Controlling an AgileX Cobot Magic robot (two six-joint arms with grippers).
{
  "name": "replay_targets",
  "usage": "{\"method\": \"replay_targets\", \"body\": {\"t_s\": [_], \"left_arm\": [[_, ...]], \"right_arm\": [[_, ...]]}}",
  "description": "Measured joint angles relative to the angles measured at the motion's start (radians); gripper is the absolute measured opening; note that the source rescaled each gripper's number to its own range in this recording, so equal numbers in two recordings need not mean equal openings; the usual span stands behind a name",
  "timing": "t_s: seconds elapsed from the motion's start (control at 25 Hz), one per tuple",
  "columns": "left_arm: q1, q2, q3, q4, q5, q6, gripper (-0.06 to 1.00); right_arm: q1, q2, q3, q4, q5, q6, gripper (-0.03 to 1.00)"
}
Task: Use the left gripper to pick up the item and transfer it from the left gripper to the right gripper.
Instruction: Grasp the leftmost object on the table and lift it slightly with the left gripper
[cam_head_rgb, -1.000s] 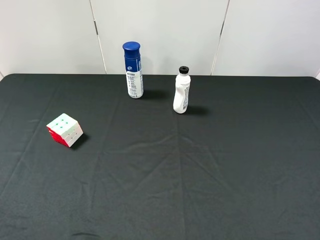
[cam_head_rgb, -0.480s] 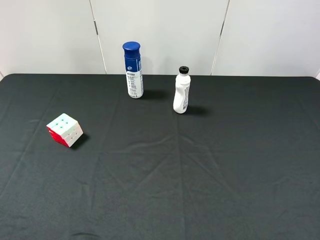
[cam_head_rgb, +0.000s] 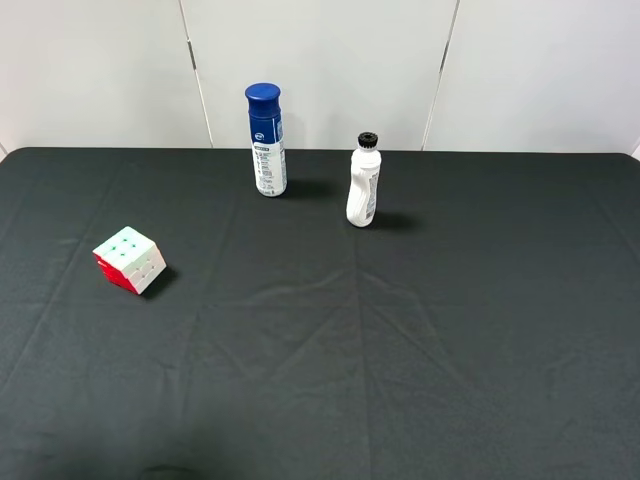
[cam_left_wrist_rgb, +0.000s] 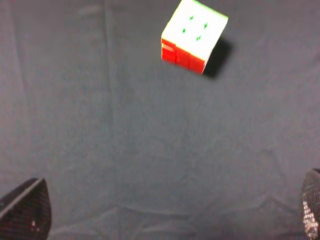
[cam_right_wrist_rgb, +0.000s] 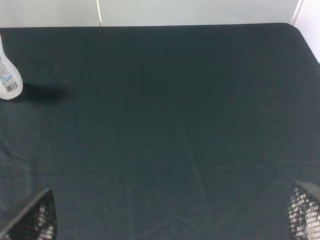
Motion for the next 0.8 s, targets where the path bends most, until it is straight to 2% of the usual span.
{"method": "replay_targets", "body": {"t_s": [0.28, 0.44, 0.8], "left_arm": [[0.0, 0.324, 0.0, -0.001, -0.11, 0.089, 1.0], [-0.006, 0.493, -0.005, -0.028, -0.17, 0.143, 1.0], [-0.131, 0.784, -0.115, 0.015, -0.29, 0.156, 1.0]], "right_arm": [[0.0, 0.0, 0.0, 0.0, 0.0, 0.0, 1.0], [0.0, 0.0, 0.0, 0.0, 0.0, 0.0, 1.0], [0.0, 0.0, 0.0, 0.0, -0.001, 0.0, 1.0]]}}
